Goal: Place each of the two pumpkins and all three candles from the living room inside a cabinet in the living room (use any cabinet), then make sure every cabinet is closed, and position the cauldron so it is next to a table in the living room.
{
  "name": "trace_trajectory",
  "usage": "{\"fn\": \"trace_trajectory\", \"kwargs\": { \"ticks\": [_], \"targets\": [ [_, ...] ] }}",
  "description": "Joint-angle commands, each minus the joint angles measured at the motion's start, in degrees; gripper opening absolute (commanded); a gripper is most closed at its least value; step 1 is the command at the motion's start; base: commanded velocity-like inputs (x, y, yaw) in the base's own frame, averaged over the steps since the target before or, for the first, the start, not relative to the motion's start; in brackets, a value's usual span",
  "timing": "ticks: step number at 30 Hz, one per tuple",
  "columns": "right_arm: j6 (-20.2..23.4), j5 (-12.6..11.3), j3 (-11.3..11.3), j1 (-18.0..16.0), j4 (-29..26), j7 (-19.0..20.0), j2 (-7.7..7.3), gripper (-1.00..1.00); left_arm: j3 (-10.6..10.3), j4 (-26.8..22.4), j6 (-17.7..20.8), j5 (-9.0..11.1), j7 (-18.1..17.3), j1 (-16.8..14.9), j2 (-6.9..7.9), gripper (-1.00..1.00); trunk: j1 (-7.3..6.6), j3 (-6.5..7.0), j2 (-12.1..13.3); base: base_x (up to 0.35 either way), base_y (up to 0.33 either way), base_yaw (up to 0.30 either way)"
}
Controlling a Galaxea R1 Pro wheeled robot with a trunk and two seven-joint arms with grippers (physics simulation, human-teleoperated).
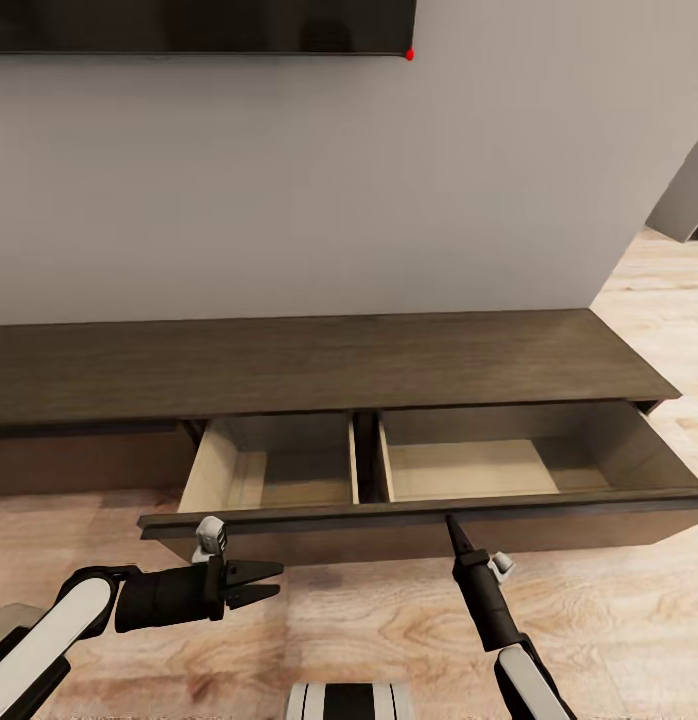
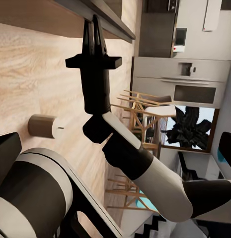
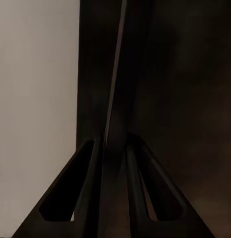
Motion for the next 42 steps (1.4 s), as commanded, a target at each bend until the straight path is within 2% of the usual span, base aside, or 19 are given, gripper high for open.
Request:
{"fn": "trace_trajectory", "kwargs": {
  "ticks": [1, 12, 20, 42],
  "targets": [
    [0.3, 0.0, 1.2, 0.0, -0.1, 1.1, 0.03, -1.00, -0.1, 0.0, 0.0, -0.2, -0.4, -0.1, 0.04, 1.00, -0.04, -0.03, 0.0, -0.130, 0.000, 0.000],
    [0.2, 0.0, 1.2, 0.0, -0.1, 1.1, 0.03, -1.00, -0.1, 0.0, 0.0, -0.2, -0.4, -0.1, 0.04, 1.00, -0.04, -0.03, 0.0, -0.030, 0.000, 0.000],
    [0.2, 0.0, 1.2, 0.0, -0.1, 1.1, 0.03, -1.00, -0.1, 0.0, 0.1, -0.2, -0.4, -0.1, 0.04, 1.00, -0.04, -0.03, 0.0, -0.216, 0.000, 0.000],
    [0.1, 0.0, 1.3, 0.0, -0.1, 1.1, 0.03, -1.00, -0.1, 0.0, 0.1, -0.2, -0.4, -0.1, 0.04, 1.00, -0.04, -0.03, 0.0, -0.037, 0.000, 0.000]
  ]
}}
